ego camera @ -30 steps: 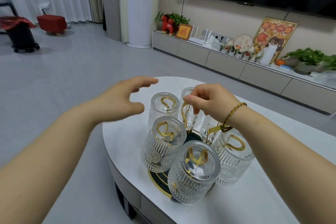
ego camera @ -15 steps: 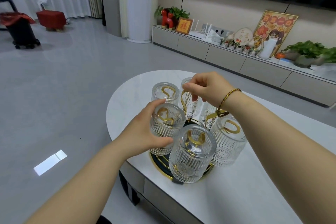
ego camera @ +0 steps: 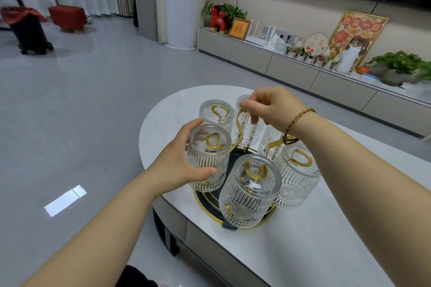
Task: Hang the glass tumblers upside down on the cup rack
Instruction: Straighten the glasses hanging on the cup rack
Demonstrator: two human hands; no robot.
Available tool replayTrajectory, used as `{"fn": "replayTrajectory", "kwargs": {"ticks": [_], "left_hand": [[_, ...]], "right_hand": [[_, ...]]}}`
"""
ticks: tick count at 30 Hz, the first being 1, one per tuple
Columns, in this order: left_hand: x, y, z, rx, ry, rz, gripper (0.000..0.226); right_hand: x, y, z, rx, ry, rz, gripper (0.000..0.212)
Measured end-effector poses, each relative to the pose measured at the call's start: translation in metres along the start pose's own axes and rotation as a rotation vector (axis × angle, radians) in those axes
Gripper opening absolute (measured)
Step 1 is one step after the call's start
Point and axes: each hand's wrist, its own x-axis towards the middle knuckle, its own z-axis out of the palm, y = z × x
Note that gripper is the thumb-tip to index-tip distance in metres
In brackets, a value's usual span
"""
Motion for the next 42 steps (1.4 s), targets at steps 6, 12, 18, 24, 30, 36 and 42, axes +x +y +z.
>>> {"fn": "replayTrajectory", "kwargs": {"ticks": [6, 12, 18, 24, 30, 36, 42], "left_hand": [[-0.01, -0.009, 0.005, -0.054, 0.019, -0.068, 0.098], [-0.028, -0.017, 0.01, -0.045, 0.118, -0.128, 0.103], [-0.065, -0.021, 0.037, -0.053, 0.174, -0.211, 0.09], [-0.098, -0.03, 0.055, 0.152, 0.241, -0.212, 0.058], [-0.107, -0.032, 0.074, 0.453, -0.004, -0.069, 0.049], [-0.105, -0.039, 0.088, 0.711, -0.243, -0.111, 0.064], [-0.104, -0.043, 0.092, 0.781, -0.24, -0.093, 0.07]], "right_hand": [[-0.001, 0.001, 0.0, 0.017, 0.024, -0.009, 0.024], [-0.003, -0.002, 0.0, 0.011, 0.032, 0.005, 0.026], [-0.015, -0.009, -0.005, -0.012, 0.054, 0.014, 0.024], [-0.069, 0.014, -0.026, -0.116, 0.304, 0.081, 0.047], [-0.118, 0.038, -0.022, -0.213, 0.228, 0.299, 0.059], [-0.114, 0.043, -0.008, -0.221, 0.084, 0.384, 0.078], [-0.108, 0.044, -0.006, -0.23, 0.099, 0.38, 0.082]]}}
